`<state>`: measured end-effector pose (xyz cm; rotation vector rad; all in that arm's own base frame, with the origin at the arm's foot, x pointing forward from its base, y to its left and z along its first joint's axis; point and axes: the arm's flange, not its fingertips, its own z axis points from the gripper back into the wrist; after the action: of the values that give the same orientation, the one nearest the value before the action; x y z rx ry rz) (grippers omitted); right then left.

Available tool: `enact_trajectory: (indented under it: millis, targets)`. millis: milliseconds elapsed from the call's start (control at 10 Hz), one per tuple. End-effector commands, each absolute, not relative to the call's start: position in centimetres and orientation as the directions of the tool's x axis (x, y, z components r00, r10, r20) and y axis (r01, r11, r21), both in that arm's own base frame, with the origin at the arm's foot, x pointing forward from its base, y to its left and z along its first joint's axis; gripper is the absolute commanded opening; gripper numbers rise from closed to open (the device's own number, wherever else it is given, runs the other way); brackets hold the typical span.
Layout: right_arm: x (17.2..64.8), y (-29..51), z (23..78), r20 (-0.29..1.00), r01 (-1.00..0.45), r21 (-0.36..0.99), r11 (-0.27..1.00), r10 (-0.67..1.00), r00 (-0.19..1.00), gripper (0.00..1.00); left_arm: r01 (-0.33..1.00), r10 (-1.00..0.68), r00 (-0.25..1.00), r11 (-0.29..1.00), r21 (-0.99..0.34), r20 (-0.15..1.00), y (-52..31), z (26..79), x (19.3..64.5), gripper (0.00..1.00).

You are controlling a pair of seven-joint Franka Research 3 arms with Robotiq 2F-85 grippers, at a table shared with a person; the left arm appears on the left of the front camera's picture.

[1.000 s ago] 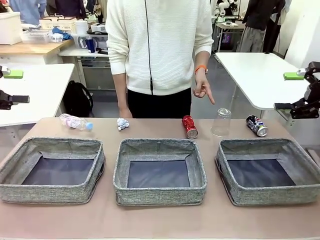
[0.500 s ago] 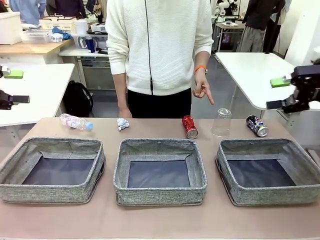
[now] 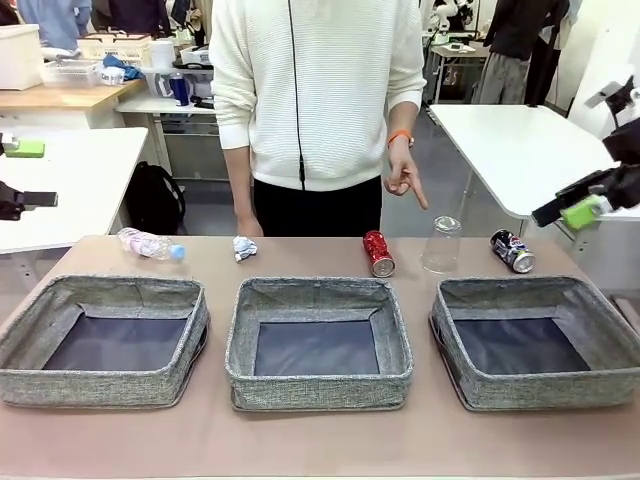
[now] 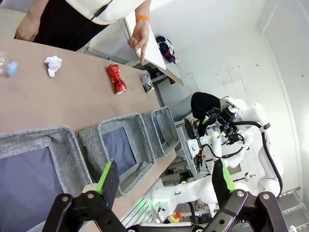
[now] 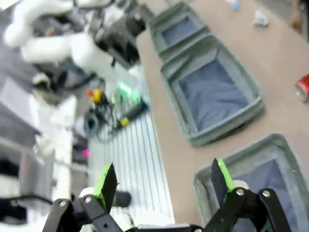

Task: Sort the waste into the appropriate baskets.
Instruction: Pick up the waste item pointed out by the person.

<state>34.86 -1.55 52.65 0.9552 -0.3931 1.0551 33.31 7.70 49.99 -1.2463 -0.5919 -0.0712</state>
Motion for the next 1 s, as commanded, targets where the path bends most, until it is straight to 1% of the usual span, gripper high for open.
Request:
enact_trajectory:
  millis: [0,100,200,300,400,500,600,700,800,900]
  targets:
    - [32.5,-0.5,54.1,0.810,-0.942,0.056,0.330,0.537,0.236,1.00,0.389,0.266,0.837,0.325,-0.862,0.478,7.6,50.0,33.5,1.00]
    - [34.9,-1.6,52.7,0.684,-0.867,0.472,0.158,0.555,0.473,1.00,0.389,0.266,0.837,0.325,-0.862,0.478,7.6,50.0,33.5,1.00]
    - [34.2,-1.6,54.1,0.724,-0.927,0.329,0.178,0.583,0.369,1.00,0.389,0.266,0.837,0.325,-0.862,0.478,7.6,50.0,33.5,1.00]
    - [36.9,-2.6,52.8,0.703,-0.910,0.336,0.243,0.579,0.414,1.00,0.389,0.266,0.837,0.325,-0.862,0.478,7.6,50.0,33.5,1.00]
    - [40.1,-2.7,51.9,0.754,-0.962,0.180,0.206,0.599,0.269,1.00,0.389,0.266,0.837,0.325,-0.862,0.478,7.6,50.0,33.5,1.00]
    - [43.6,-3.5,50.3,0.804,-0.981,0.072,0.179,0.572,0.164,1.00,0.389,0.266,0.837,0.325,-0.862,0.478,7.6,50.0,33.5,1.00]
    - [47.3,-4.8,48.8,0.850,-0.992,-0.005,0.128,0.523,0.063,1.00,0.389,0.266,0.837,0.325,-0.862,0.478,7.6,50.0,33.5,1.00]
    - [50.6,-6.3,46.6,0.863,-0.992,-0.114,0.049,0.499,-0.075,1.00,0.389,0.266,0.837,0.325,-0.862,0.478,7.6,50.0,33.5,1.00]
    - [53.1,-7.4,44.7,0.857,-0.986,-0.137,0.100,0.512,-0.067,1.00,0.389,0.266,0.837,0.325,-0.862,0.478,7.6,50.0,33.5,1.00]
    - [54.6,-8.0,43.3,0.836,-0.976,-0.139,0.168,0.548,-0.025,1.00,0.389,0.266,0.837,0.325,-0.862,0.478,7.6,50.0,33.5,1.00]
